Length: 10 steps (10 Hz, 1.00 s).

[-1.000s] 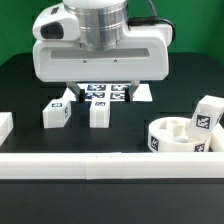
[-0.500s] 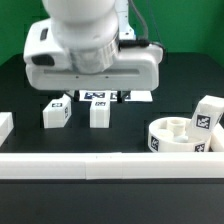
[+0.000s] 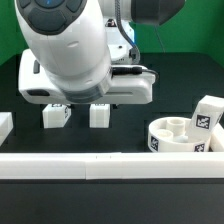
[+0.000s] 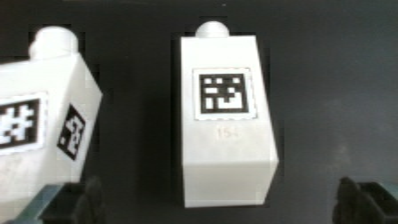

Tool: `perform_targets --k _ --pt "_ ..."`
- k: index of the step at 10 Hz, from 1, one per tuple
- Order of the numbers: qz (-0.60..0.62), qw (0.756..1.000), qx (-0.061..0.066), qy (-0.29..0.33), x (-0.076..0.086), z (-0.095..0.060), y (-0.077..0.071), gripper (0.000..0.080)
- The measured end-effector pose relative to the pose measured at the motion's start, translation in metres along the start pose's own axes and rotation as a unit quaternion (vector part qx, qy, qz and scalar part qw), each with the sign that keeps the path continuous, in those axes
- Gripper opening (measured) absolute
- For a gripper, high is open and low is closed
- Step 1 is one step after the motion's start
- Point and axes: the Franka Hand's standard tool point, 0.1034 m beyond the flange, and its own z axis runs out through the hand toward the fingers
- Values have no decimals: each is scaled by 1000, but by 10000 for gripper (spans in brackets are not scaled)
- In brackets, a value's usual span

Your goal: Assemble stool

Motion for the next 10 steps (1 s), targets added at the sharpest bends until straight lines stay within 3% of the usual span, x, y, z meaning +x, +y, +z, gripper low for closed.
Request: perform_targets --k 2,7,10 --pt "-5 1000 0 -3 1 6 -9 649" --pt "0 1000 1 -15 2 17 -6 648" --pt "3 995 6 -101 -6 30 -2 648"
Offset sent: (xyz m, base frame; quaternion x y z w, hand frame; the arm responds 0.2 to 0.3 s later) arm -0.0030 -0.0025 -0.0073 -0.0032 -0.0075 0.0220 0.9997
